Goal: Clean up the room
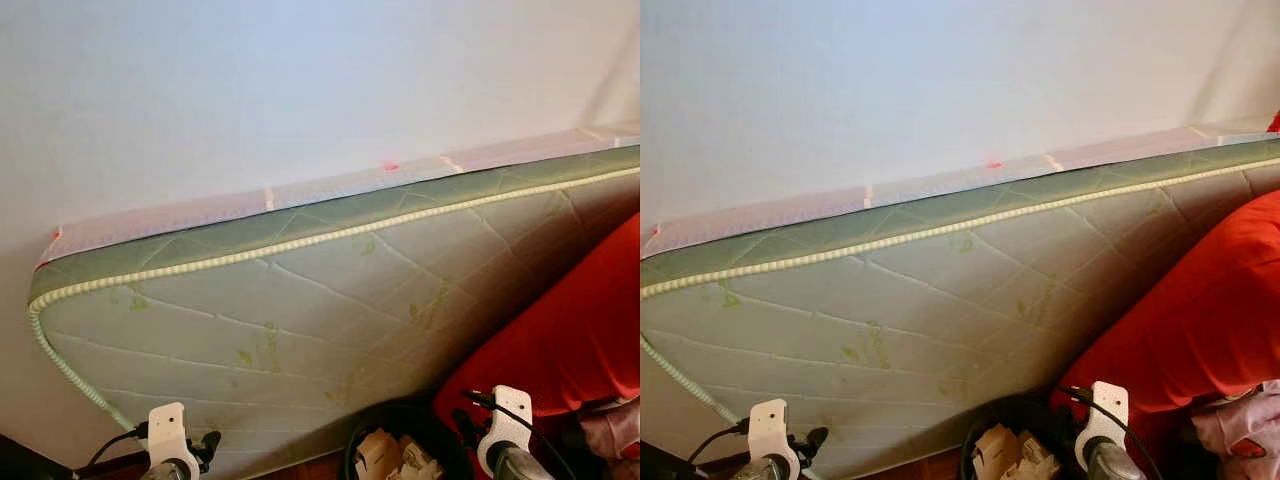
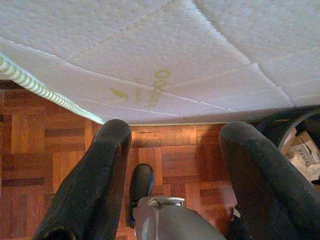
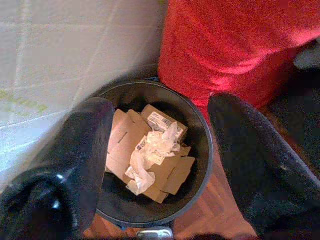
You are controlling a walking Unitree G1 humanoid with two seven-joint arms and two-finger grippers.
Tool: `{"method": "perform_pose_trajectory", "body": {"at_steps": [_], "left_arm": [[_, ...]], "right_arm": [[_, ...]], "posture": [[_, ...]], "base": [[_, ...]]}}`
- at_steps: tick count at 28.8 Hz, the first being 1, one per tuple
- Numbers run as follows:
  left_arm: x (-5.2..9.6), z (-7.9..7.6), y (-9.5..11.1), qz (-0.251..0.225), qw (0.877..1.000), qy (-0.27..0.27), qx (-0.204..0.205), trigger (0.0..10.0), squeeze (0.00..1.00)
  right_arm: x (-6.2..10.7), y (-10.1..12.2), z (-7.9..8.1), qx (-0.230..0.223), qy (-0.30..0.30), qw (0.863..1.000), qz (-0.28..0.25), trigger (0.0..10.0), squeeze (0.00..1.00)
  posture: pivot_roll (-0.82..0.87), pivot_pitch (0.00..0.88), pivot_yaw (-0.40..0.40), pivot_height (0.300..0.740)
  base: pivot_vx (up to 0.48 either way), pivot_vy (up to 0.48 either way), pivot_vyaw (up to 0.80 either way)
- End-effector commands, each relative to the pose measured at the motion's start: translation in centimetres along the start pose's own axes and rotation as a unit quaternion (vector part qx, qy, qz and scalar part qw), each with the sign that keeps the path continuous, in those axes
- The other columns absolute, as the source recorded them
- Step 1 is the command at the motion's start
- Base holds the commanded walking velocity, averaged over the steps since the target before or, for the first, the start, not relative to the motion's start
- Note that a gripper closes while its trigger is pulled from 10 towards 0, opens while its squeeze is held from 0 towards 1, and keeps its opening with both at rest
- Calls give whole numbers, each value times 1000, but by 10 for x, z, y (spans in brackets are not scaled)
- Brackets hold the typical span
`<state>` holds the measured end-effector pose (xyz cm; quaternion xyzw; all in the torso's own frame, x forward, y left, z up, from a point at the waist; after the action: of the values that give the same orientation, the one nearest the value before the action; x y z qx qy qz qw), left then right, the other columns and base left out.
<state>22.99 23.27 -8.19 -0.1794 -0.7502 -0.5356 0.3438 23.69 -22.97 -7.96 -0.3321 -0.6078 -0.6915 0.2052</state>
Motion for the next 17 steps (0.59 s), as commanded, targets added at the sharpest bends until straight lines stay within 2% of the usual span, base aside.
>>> {"method": "perform_pose_trajectory", "body": {"at_steps": [1,4,17], "left_arm": [[1,1,-5,13,1000,-2,-4,10000,0],[1,1,-5,13,1000,-3,-4,10000,0],[1,0,-6,14,1000,-6,-2,10000,0]], "right_arm": [[1,-6,-1,-14,-8,1000,12,10000,0],[1,-8,-2,-29,-18,999,17,10000,0],[1,-7,2,-14,3,1000,19,10000,0]], "posture": [[108,0,-12,740],[108,0,-12,740],[108,0,-10,740]], "base": [[0,0,0],[0,0,0],[0,0,0]]}}
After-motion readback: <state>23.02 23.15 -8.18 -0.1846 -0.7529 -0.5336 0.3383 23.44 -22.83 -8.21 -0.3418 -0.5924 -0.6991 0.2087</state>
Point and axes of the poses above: a point about 5 cm out from each wrist's last joint towards the gripper, its own x axis pointing back from the gripper into the wrist, its own y axis along the axis of the wrist's last joint, z = x × y, the point moved 3 cm from there along -x, pointing out of the wrist towards the gripper, and after that the axes turned 7 degrees about x, right-handed, at the moved point
